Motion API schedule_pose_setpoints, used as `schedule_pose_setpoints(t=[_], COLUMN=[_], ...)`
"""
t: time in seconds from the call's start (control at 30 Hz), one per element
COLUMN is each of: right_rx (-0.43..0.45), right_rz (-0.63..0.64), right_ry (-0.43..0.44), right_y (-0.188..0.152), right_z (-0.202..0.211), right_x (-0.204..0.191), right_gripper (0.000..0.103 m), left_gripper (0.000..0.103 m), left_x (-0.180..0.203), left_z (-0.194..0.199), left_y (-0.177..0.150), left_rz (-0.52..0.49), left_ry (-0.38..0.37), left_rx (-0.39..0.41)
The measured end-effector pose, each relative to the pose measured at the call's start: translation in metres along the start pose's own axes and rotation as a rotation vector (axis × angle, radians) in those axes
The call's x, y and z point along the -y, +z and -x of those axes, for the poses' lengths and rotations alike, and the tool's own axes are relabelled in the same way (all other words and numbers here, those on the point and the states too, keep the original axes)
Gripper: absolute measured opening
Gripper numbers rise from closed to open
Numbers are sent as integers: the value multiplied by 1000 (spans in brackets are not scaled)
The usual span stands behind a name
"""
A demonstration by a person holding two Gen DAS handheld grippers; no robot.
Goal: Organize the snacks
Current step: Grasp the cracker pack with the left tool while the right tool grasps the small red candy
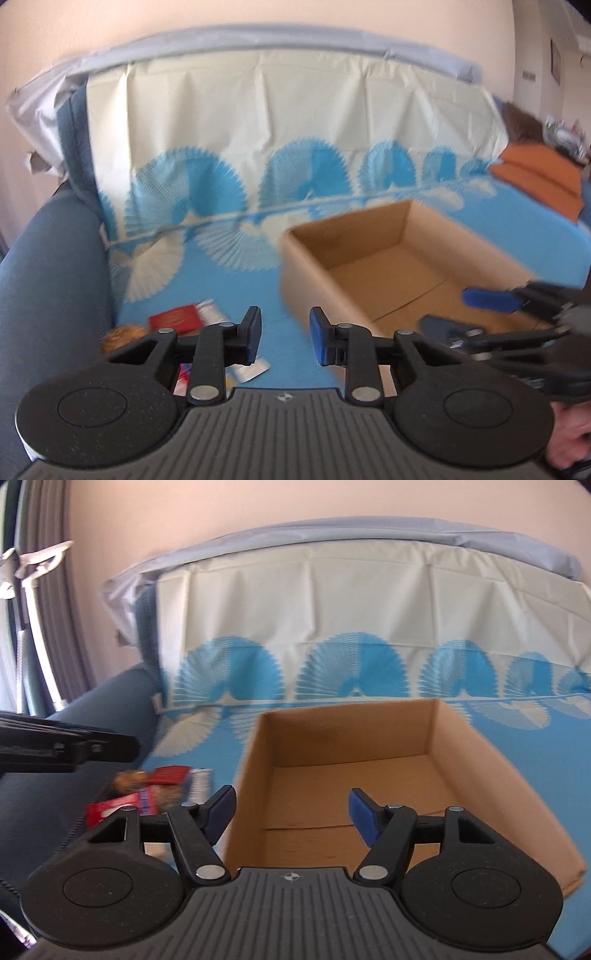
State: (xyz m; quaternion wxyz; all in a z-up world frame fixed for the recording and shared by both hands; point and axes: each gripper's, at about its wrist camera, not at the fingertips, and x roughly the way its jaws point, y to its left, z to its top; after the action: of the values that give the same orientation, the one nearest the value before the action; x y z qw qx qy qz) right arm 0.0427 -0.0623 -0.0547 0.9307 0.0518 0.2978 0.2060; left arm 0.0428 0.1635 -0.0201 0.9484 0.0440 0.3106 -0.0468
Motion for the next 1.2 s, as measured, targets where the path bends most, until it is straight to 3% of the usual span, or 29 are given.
schedule_pose_setpoints(t=[0.1,0.23,0.33,0.4,0.5,0.8,1.2], right_rx=[-15,-47,-96,-135,-193,-363,-483], right_rz=[37,121,160,176,204,159,133], right_ry=[75,157,185,189,184,94,-1], right_y=[-4,-11,-20,-27,-34,-51,-72], right_z=[-7,-18,-30,-41,-56,-107,-149], right_x=[-31,-70,-89,-97,-104,-102,-106], right_gripper=[68,68,68,68,68,69,70], left_gripper=[31,33,34,39,52,67,78], left_x=[-42,-81,-87,-90,-96,-103,-92], left_z=[-33,-47,-60,-60,-65,-89,-109], left_y=[-24,-58,-68,-70,-70,-71,-80], left_rz=[102,253,225,245,315,406,320], left_ry=[70,51,90,78,49,25,40], left_rx=[-171,-183,-247,-241,-249,-328,-406])
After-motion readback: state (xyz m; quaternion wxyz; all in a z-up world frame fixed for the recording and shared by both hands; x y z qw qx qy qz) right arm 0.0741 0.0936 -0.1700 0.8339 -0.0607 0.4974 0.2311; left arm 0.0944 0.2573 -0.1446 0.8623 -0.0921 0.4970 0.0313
